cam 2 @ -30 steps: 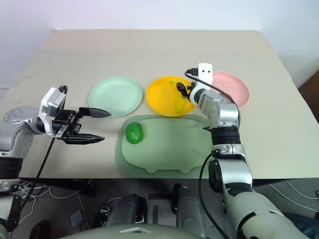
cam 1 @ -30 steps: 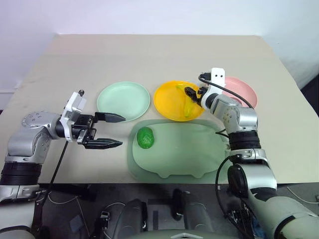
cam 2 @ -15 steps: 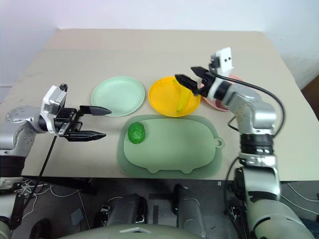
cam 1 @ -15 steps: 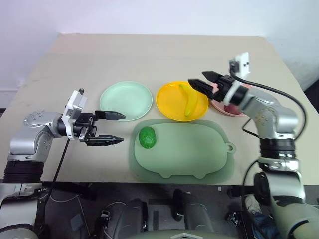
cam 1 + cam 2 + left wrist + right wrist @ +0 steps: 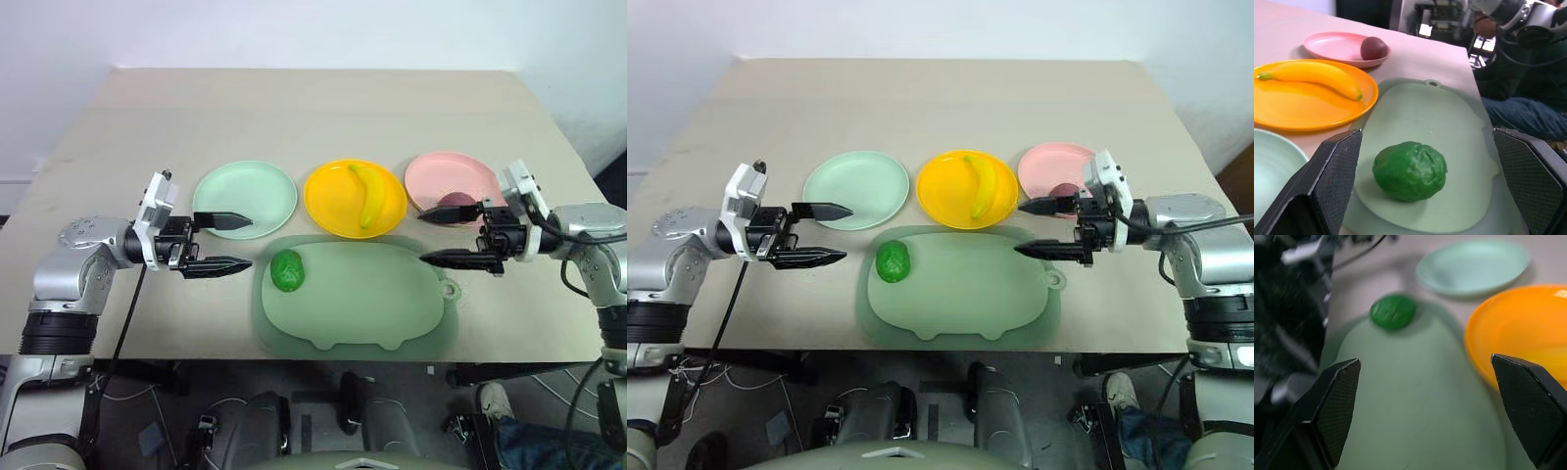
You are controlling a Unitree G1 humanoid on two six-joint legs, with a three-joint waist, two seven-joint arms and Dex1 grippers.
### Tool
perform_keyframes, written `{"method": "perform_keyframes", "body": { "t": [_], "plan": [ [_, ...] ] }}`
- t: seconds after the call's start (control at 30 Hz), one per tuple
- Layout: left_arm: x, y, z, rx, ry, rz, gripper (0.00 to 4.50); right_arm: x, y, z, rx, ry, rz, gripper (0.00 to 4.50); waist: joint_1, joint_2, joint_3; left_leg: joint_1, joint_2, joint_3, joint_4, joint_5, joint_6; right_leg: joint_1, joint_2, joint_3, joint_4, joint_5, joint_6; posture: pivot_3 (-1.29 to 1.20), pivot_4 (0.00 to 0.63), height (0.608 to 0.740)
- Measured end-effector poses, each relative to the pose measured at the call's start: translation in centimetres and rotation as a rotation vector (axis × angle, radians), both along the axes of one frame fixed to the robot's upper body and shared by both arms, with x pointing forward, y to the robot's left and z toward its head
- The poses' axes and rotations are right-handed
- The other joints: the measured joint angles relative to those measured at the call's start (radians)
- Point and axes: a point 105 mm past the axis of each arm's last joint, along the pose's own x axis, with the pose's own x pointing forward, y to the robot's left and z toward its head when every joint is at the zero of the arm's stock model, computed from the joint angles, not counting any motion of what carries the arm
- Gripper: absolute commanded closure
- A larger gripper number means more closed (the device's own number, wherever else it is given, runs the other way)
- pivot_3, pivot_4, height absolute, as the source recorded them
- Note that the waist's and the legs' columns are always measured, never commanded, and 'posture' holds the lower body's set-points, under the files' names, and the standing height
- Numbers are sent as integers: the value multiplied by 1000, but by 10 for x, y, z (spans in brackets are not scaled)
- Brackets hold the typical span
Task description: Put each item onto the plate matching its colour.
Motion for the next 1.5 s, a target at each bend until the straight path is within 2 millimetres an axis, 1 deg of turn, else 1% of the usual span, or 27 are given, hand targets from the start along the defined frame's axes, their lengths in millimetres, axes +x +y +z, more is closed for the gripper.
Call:
{"method": "perform_keyframes", "body": {
  "t": [0.1, 0.17, 0.23, 0.27, 0.37, 0.47, 0.53, 0.6, 0.7, 0.77, 0.83, 0.87, 0.9, 0.97, 1.03, 1.13, 1.2, 1.37, 1.5],
  "plan": [
    [5, -1, 0, -4, 26, 38, 0, -3, 0, -8, -10, 6, 21, 23, 0, 0, 0, 0, 0, 0, 0, 0, 0, 0, 0, 0, 0, 0, 0, 0, 150, 740],
    [8, -1, -2, -5, 62, 61, 0, -2, 0, -10, -1, 15, 17, 23, 0, 0, 0, 0, 0, 0, 0, 0, -1, 0, 0, 0, 0, 0, 0, 0, 150, 740],
    [10, -5, -5, -4, 157, 69, 0, -1, 0, -10, 1, 16, 12, 23, 0, 0, 0, 0, 0, 0, 0, 1, -1, 0, 0, 0, 0, 0, 0, 0, 150, 740],
    [9, -9, -7, -3, 238, 63, 0, -1, 1, -10, 4, 13, 12, 23, 1, 0, 0, 0, 0, 0, 0, 1, -1, 0, 0, 0, 0, 0, 0, 0, 150, 740],
    [6, -20, -6, 7, 364, 71, 0, -1, 2, -11, 8, 10, 13, 23, 0, -1, 0, 0, 0, -1, 0, 1, -1, 0, 0, 0, 1, 0, 0, 0, 150, 740],
    [5, -29, -4, 45, 400, 108, 0, 0, 2, -10, 8, 9, 14, 23, -1, -1, 0, 0, 0, -1, 0, 1, -2, 0, 0, 0, 1, 0, 0, 0, 150, 740],
    [10, -34, -7, 94, 402, 196, 0, 1, 2, -8, 8, -1, 11, 23, -1, -1, 0, 0, 0, -1, 0, 1, -2, 0, 0, 0, 1, 0, 0, 0, 150, 740],
    [12, -34, -12, 136, 422, 263, 0, 2, 3, -4, 10, -10, 13, 23, -1, -1, 1, 0, 0, -1, 0, 2, -4, 0, 0, 0, 1, 0, 0, 0, 150, 740],
    [5, -38, -11, 151, 467, 260, 0, 4, 2, -3, 13, -12, 12, 23, -1, -1, 1, 0, 0, -1, 0, 4, -7, 0, 0, 0, 1, 0, 0, 0, 150, 740],
    [-2, -44, -7, 179, 423, 242, 0, 5, 2, -2, 17, -12, 8, 23, -1, -1, 1, 0, 0, -1, 0, 4, -7, 0, 0, 0, 1, 0, 0, 0, 150, 740],
    [-6, -50, -3, 219, 303, 244, 0, 6, 3, 0, 21, -19, 9, 23, 0, -1, 1, 0, 0, -1, 0, 4, -7, 0, 0, 1, 1, 0, 0, 0, 150, 740],
    [-8, -52, -4, 245, 258, 245, 0, 7, 3, 1, 20, -24, 11, 23, 0, -1, 1, 1, -1, -1, 0, 4, -8, 1, 0, 1, 0, 0, 0, 0, 150, 740],
    [-10, -56, -8, 259, 239, 242, 0, 7, 4, 2, 21, -29, 12, 23, 1, -1, 1, 1, -1, -1, 0, 4, -8, 1, 0, 1, 0, 0, 0, 0, 150, 740],
    [-13, -61, -13, 244, 275, 223, 0, 9, 5, 5, 29, -33, 13, 23, 2, -1, 1, 1, -1, -1, 0, 4, -8, 1, 0, 1, 0, 0, 0, 0, 150, 740],
    [-14, -62, -18, 269, 261, 227, 0, 9, 6, 4, 33, -32, 14, 23, 2, -1, 1, 1, -1, -1, 0, 4, -8, 1, 0, 1, 0, 0, 0, 0, 150, 740],
    [-9, -55, -26, 343, 183, 277, 0, 10, 6, 4, 34, -26, 11, 23, 2, -1, 1, 1, -1, -1, 0, 4, -8, 1, 0, 1, 0, 0, 0, 0, 150, 740],
    [-5, -53, -27, 350, 160, 311, 0, 10, 6, 4, 35, -26, 9, 23, 3, -1, 1, 1, -1, -1, 0, 4, -7, 1, 0, 1, 0, 0, 0, 0, 150, 740],
    [4, -57, -27, 331, 112, 363, 0, 11, 7, 3, 39, -26, 2, 23, 17, -1, 1, 1, -1, -1, 1, 4, -7, 1, 0, 1, 0, 0, 0, 0, 150, 740],
    [4, -64, -36, 326, 124, 355, 0, 12, 8, 3, 44, -29, 0, 23, 21, -1, 1, 1, -1, -1, 1, 4, -7, 1, 0, 1, 1, 0, 0, 0, 150, 740]
  ]
}}
